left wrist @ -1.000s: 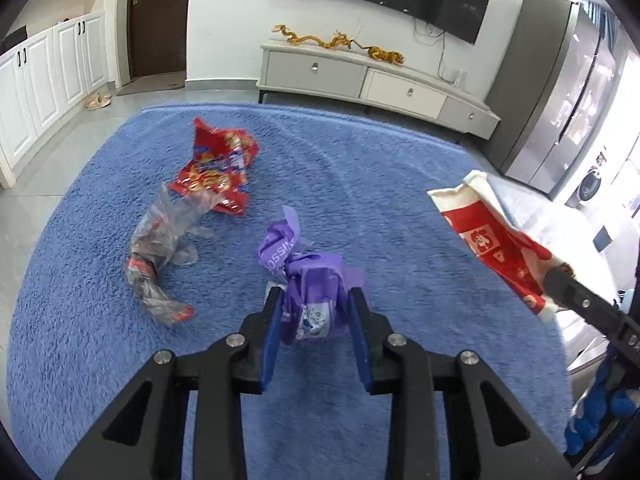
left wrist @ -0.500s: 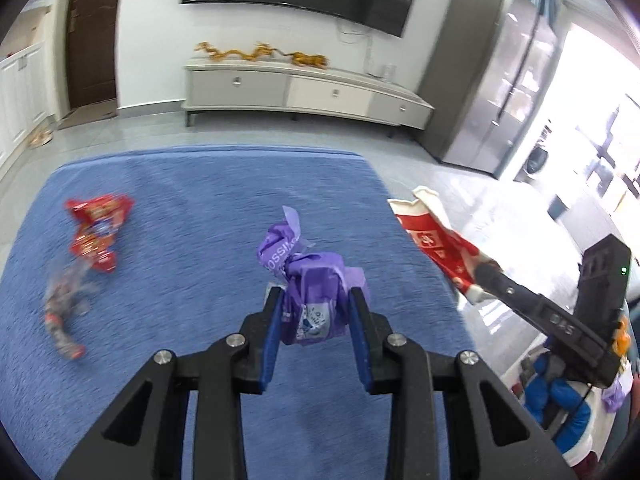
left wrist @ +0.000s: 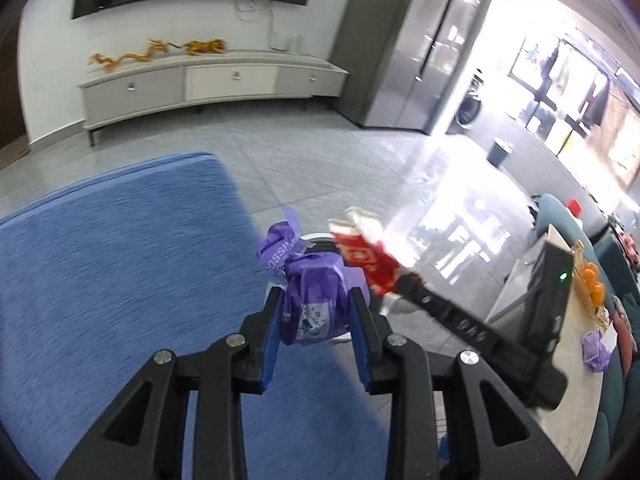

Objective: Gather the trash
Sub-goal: 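Carry both items over the bin and open both tools to drop them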

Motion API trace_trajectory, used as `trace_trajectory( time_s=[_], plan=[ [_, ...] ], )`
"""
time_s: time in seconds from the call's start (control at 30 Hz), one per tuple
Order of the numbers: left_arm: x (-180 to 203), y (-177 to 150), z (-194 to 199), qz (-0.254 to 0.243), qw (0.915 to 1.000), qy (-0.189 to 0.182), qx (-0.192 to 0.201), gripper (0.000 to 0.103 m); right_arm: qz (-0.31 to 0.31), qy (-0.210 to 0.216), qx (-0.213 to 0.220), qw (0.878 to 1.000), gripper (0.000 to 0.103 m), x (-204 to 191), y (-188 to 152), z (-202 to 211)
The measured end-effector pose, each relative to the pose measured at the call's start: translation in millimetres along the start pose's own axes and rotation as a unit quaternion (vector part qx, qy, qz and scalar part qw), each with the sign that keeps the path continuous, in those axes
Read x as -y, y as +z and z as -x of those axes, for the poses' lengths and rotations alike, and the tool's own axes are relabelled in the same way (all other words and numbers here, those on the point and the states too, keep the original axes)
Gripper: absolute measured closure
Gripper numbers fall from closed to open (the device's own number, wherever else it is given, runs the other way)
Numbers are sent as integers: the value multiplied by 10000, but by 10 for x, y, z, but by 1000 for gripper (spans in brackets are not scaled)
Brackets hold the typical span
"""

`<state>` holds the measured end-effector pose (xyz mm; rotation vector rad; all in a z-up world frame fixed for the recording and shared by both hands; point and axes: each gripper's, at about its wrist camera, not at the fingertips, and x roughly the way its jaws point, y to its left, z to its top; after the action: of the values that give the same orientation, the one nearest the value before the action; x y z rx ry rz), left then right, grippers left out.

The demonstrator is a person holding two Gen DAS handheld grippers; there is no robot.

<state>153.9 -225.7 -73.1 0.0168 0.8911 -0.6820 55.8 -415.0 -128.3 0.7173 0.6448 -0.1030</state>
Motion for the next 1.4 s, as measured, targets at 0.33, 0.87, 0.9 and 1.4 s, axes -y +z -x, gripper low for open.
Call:
trace_trajectory(
  time_s=[0.33, 0.87, 0.9, 1.4],
  plan=[
    [344, 360, -968, -57, 9976, -324, -610, 73, -848, -560, -170, 9947, 79, 579, 135, -344],
    [187, 703, -1962, 457, 9912, -620, -1076, 64, -1141, -1039, -391, 9872, 50, 968, 336, -974],
    [162, 707, -1979, 497, 9911, -617, -1068, 64, -1095, -1099, -390, 9871, 49, 959, 348, -997],
    [11, 763, -1143, 675, 9961, -360, -437, 63, -859, -1184, 255, 9889, 49, 613, 434, -473]
  ],
)
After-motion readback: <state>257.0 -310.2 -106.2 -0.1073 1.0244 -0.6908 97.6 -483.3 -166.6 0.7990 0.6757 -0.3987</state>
